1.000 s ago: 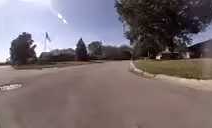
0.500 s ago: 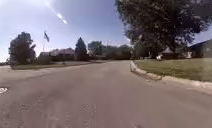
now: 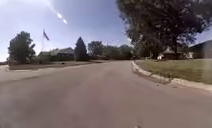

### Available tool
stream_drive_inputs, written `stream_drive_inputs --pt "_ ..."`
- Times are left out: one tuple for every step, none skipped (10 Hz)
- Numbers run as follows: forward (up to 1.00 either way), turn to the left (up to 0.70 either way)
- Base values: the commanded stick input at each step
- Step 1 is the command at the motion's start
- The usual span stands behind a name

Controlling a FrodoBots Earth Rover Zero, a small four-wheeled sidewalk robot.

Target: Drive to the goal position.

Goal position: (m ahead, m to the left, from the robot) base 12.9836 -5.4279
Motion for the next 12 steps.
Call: stream_drive_inputs --pt "1.0 -0.39" --pt "1.0 -0.4" --pt "1.0 -0.4" --pt "1.0 -0.4" --pt "1.0 -0.28" --pt "1.0 0.0" --pt "1.0 0.0" --pt "1.0 0.0" --pt "1.0 0.0" --pt "1.0 0.0" --pt "1.0 0.0" --pt "1.0 0.0"
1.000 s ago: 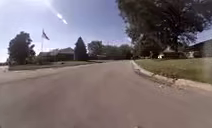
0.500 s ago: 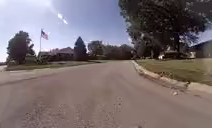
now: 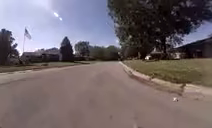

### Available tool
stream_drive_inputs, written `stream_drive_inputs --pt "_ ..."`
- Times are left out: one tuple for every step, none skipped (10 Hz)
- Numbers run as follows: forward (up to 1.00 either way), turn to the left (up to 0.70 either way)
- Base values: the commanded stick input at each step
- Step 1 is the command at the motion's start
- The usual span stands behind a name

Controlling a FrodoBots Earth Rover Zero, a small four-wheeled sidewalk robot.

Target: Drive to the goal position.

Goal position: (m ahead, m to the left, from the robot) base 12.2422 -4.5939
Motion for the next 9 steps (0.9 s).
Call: stream_drive_inputs --pt "1.0 0.0" --pt "1.0 0.0" --pt "1.0 0.0" --pt "1.0 0.0" --pt "1.0 0.0" --pt "1.0 0.0" --pt "1.0 0.0" --pt "1.0 0.0" --pt "1.0 0.0"
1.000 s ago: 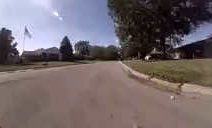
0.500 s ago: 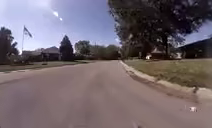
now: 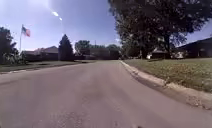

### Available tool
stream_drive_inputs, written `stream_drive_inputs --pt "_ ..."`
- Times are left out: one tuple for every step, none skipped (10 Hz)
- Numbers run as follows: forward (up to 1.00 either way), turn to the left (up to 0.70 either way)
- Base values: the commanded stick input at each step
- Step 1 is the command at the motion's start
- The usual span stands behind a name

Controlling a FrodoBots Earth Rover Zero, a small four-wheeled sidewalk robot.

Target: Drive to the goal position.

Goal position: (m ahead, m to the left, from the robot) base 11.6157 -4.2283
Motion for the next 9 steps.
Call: stream_drive_inputs --pt "1.0 0.0" --pt "1.0 0.0" --pt "1.0 0.0" --pt "1.0 0.0" --pt "1.0 0.0" --pt "1.0 0.0" --pt "1.0 0.0" --pt "1.0 0.0" --pt "1.0 0.0"
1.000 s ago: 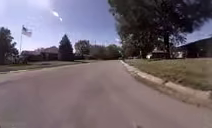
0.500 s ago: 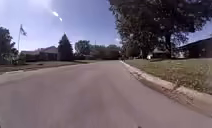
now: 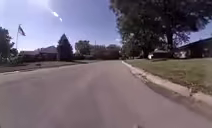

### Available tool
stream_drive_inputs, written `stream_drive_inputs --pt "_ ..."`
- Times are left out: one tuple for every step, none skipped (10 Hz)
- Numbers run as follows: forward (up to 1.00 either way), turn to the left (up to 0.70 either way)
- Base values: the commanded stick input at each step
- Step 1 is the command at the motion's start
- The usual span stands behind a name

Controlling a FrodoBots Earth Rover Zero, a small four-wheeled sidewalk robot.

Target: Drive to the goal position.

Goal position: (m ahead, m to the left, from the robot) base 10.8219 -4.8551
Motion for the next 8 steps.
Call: stream_drive_inputs --pt "1.0 0.0" --pt "1.0 0.0" --pt "1.0 0.0" --pt "1.0 0.0" --pt "1.0 0.0" --pt "1.0 0.0" --pt "1.0 0.0" --pt "1.0 0.0"
